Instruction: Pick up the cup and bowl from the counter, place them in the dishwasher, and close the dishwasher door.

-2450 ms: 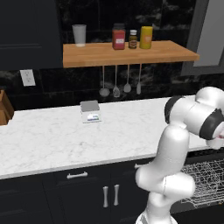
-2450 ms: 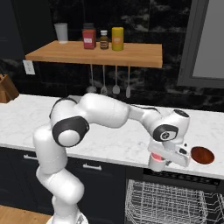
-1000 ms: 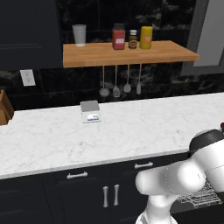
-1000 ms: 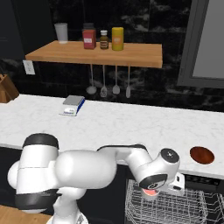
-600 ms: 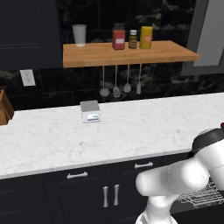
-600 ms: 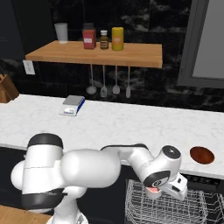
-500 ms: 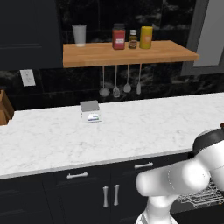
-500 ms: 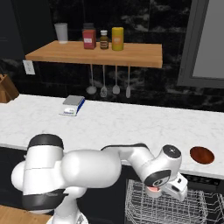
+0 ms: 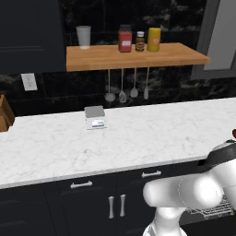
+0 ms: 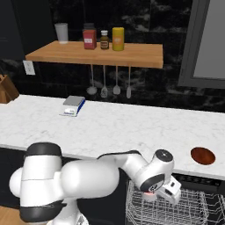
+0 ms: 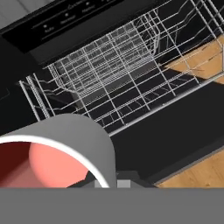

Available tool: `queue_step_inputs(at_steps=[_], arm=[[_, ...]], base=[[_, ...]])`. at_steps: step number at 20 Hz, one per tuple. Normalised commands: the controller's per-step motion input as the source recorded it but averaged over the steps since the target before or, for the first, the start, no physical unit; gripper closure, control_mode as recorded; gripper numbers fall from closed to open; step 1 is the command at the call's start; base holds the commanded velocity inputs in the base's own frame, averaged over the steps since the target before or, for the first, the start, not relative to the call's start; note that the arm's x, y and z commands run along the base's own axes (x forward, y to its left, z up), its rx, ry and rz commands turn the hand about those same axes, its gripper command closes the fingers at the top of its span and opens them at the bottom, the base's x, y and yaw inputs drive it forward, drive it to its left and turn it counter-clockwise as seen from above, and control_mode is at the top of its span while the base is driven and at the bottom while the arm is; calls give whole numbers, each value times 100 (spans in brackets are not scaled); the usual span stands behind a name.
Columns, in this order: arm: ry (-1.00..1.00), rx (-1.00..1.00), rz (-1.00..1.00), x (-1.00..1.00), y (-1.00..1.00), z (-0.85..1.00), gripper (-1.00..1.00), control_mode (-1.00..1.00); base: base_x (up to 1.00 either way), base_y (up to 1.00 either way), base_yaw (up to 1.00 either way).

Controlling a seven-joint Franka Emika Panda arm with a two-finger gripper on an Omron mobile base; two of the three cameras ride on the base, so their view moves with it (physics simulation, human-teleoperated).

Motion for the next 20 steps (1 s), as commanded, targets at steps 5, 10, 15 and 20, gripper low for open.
queue_step_inputs(at_steps=[5,10,15,20], arm=[[-8,-4,0,-11,27,-63,100,-100],[-11,-4,0,-3,21,-35,100,-100],[-9,0,0,0,12,-19,100,-100],[-5,0,0,18,-1,0,100,-100]], base=[[0,0,0],[0,0,0],[0,0,0],[0,0,0]])
